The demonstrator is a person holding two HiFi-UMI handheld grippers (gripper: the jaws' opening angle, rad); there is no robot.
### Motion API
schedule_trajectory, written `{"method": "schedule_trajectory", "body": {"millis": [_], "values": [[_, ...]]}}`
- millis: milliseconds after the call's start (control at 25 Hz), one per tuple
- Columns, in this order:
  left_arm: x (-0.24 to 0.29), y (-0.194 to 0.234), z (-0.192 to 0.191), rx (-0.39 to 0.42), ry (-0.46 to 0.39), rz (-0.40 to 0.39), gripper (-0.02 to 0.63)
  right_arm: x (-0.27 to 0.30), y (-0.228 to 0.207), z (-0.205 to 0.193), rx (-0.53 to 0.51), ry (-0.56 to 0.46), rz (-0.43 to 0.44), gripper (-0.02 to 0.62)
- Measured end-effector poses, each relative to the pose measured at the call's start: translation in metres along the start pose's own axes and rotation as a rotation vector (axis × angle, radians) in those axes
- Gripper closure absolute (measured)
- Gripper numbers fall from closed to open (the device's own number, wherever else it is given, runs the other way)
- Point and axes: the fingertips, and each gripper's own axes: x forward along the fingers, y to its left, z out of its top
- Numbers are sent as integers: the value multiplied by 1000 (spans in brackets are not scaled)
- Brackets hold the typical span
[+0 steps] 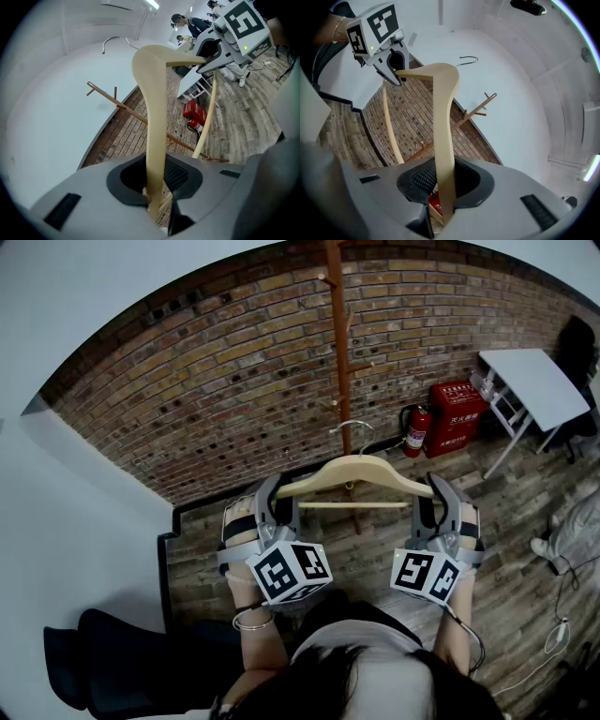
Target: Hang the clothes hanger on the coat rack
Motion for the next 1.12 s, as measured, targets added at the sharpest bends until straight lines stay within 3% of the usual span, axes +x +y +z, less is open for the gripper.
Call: {"method": "schedule_trajectory", "body": {"millis": [1120], "values": [[69, 24, -43, 10, -68, -44, 524, 59, 29, 32, -10, 64, -26, 497]]}}
